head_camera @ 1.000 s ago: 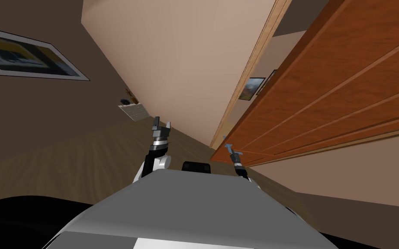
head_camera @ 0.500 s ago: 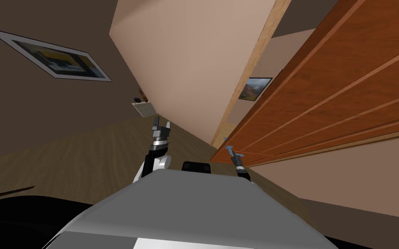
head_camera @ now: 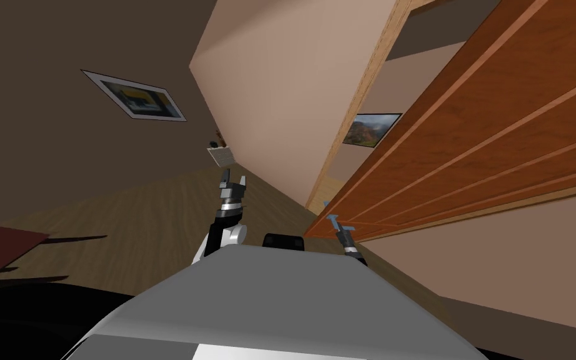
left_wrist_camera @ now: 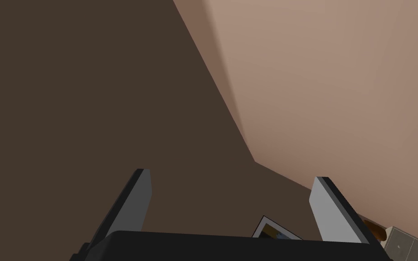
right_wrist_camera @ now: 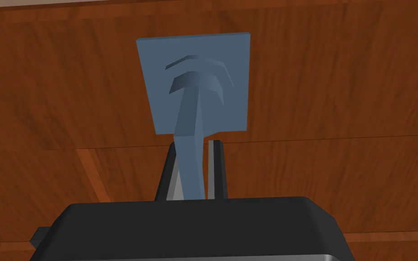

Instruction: Pull the door open

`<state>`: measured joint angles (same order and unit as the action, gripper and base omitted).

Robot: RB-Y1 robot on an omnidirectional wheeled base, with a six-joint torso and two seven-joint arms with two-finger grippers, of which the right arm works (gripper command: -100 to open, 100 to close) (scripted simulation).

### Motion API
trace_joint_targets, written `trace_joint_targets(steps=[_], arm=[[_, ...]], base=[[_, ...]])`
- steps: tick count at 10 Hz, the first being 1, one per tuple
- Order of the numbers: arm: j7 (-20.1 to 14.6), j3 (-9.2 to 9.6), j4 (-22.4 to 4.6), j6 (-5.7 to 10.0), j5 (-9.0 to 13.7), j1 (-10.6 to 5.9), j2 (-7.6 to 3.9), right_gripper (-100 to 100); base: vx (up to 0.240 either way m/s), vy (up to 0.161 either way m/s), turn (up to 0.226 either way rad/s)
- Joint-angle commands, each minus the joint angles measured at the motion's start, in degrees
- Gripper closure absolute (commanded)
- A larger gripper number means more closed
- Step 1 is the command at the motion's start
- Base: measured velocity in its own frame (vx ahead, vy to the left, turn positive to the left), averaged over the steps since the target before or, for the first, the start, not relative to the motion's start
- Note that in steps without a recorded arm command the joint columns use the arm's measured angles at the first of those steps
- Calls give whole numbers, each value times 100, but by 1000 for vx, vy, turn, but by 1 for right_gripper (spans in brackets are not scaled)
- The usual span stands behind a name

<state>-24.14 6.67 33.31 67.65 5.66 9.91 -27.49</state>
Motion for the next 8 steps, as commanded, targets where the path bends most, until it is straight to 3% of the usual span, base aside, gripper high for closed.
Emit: trace_joint_targets(steps=[1, 2, 3, 8], arm=[[-31, -2, -101, 162, 13, 30, -48, 100], [-61, 17, -132, 260, 13, 82, -82, 100], [-32, 11, -160, 200, 9, 25, -44, 100], [-78, 56, -281, 368, 11, 37, -88, 100]], base=[[-99, -13, 65], [-163, -32, 165], [-78, -18, 38], [-189, -72, 155]])
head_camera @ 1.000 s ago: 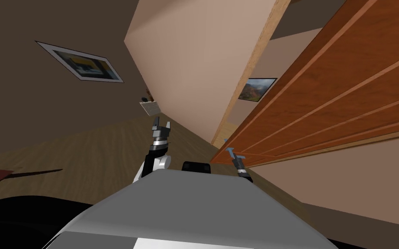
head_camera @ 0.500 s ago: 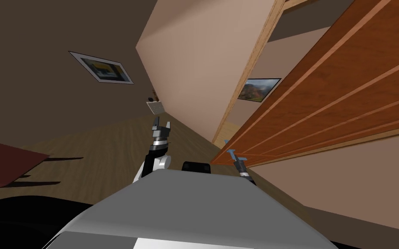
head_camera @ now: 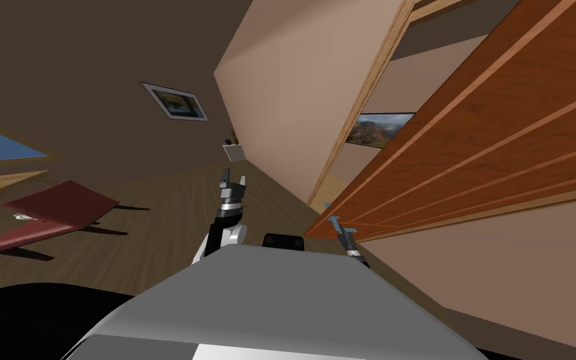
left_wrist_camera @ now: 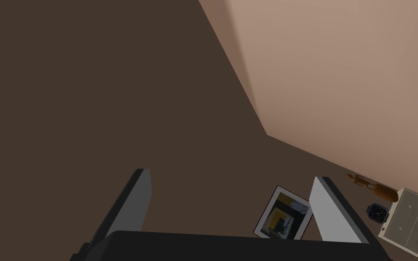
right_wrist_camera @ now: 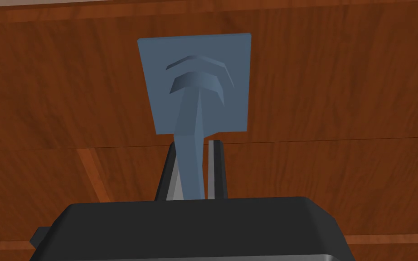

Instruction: Pull the door open

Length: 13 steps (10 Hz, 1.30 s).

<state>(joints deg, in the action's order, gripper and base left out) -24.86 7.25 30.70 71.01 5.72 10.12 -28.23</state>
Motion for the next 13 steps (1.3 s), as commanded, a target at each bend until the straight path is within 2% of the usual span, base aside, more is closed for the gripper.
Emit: trace_joint_targets(steps=[1, 7, 8, 13], arm=[[-15, 7, -43, 64, 6, 18, -22, 100], [-61, 54, -165, 233, 10, 27, -70, 100], [-55, 55, -126, 193, 6, 27, -60, 100], [-50, 96, -213, 11, -91, -267, 9, 100]], base=[[-206, -60, 178], [-201, -65, 151], [-78, -24, 20], [-195, -57, 107]])
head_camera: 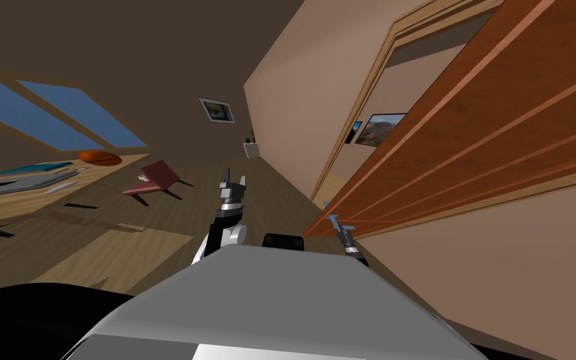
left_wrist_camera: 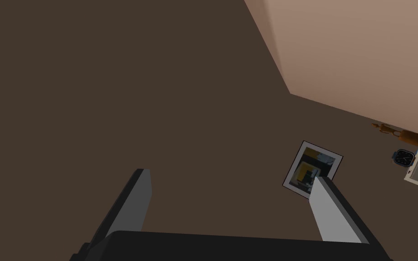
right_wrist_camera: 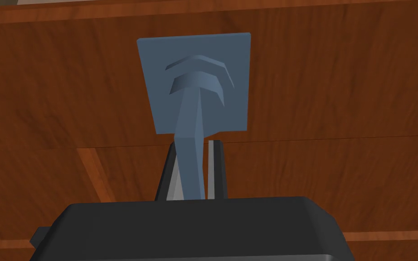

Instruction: Pull the door open

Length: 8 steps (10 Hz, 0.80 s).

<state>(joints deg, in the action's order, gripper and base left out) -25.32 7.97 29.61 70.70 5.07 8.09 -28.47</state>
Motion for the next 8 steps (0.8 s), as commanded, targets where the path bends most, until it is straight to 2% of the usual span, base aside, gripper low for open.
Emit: trace_joint_targets(steps=[1, 5, 8], arm=[[-3, 31, -120, 4, -44, -127, 45, 100], [2, 57, -183, -152, -121, -386, 97, 100], [5, 71, -218, -240, -164, -529, 126, 100]], base=[[-208, -68, 108], [-203, -80, 124], [-188, -64, 78]])
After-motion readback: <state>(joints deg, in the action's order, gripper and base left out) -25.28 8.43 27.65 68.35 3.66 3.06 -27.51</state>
